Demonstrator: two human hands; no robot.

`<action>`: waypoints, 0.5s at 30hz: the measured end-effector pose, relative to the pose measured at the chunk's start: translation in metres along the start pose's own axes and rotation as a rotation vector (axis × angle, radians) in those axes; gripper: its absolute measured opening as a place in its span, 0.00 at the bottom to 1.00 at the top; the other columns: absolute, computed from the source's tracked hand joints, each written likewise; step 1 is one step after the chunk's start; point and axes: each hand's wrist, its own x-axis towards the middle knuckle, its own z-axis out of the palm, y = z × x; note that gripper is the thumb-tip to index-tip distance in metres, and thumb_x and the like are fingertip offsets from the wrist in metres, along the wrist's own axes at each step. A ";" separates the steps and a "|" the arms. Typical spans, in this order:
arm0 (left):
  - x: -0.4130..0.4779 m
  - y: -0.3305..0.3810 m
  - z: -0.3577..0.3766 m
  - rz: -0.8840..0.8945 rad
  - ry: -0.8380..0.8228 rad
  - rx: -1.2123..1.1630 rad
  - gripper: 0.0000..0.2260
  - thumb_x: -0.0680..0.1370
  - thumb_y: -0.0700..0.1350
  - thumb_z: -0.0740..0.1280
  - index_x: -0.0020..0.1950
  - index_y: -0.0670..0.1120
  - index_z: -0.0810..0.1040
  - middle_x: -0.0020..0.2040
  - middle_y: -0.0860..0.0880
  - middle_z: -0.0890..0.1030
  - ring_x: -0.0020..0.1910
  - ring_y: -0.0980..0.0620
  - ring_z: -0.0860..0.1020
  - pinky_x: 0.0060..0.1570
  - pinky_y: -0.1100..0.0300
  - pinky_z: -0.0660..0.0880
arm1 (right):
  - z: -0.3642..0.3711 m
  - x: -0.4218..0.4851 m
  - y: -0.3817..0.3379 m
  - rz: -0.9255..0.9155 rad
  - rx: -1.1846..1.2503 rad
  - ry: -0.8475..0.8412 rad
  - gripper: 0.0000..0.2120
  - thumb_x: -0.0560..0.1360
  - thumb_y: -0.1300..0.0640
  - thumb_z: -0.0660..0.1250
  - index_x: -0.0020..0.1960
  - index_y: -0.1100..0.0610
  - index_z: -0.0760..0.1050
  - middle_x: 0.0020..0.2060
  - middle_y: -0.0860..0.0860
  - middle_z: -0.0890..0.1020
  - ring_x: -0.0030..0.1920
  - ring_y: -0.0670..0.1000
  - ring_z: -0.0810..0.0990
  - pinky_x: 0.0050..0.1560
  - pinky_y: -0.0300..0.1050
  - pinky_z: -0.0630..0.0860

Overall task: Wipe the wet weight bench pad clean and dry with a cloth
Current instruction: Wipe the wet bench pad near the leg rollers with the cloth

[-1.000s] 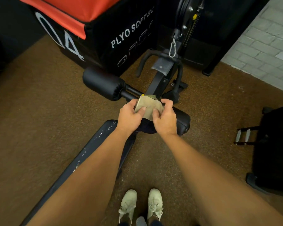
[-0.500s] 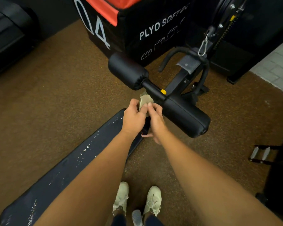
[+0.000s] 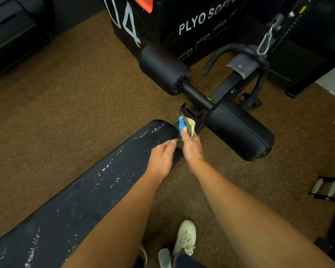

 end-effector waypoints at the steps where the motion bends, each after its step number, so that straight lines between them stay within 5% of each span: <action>1: 0.001 -0.010 -0.005 0.009 0.050 0.084 0.16 0.81 0.53 0.57 0.62 0.50 0.79 0.53 0.59 0.80 0.52 0.66 0.75 0.58 0.69 0.69 | 0.001 0.003 0.006 -0.041 -0.091 0.029 0.23 0.80 0.43 0.55 0.71 0.51 0.67 0.67 0.54 0.68 0.65 0.56 0.68 0.67 0.52 0.64; 3: 0.004 -0.032 -0.015 0.012 0.155 0.218 0.17 0.83 0.51 0.56 0.66 0.46 0.76 0.58 0.56 0.78 0.57 0.63 0.74 0.59 0.73 0.66 | 0.002 0.008 0.021 -0.118 -0.262 0.055 0.21 0.81 0.44 0.53 0.71 0.50 0.67 0.69 0.53 0.66 0.67 0.57 0.62 0.66 0.51 0.59; 7: 0.009 -0.076 -0.032 0.005 0.241 0.485 0.19 0.83 0.49 0.54 0.71 0.43 0.70 0.73 0.46 0.68 0.75 0.49 0.58 0.72 0.57 0.53 | 0.011 0.017 0.048 -0.210 -0.444 0.060 0.21 0.80 0.42 0.52 0.70 0.46 0.68 0.71 0.53 0.63 0.65 0.56 0.59 0.66 0.51 0.60; 11: 0.014 -0.110 -0.045 0.023 0.328 0.721 0.28 0.79 0.56 0.48 0.74 0.44 0.66 0.76 0.45 0.61 0.77 0.47 0.52 0.73 0.52 0.52 | 0.023 0.020 0.064 -0.281 -0.474 0.115 0.32 0.72 0.36 0.47 0.74 0.45 0.62 0.73 0.54 0.59 0.66 0.55 0.57 0.69 0.49 0.58; 15: 0.016 -0.136 -0.054 0.047 0.386 0.907 0.30 0.78 0.56 0.45 0.75 0.43 0.63 0.77 0.43 0.59 0.77 0.43 0.51 0.73 0.47 0.53 | 0.034 0.025 0.078 -0.421 -0.619 0.194 0.33 0.71 0.34 0.43 0.75 0.40 0.56 0.74 0.58 0.55 0.65 0.58 0.57 0.68 0.50 0.58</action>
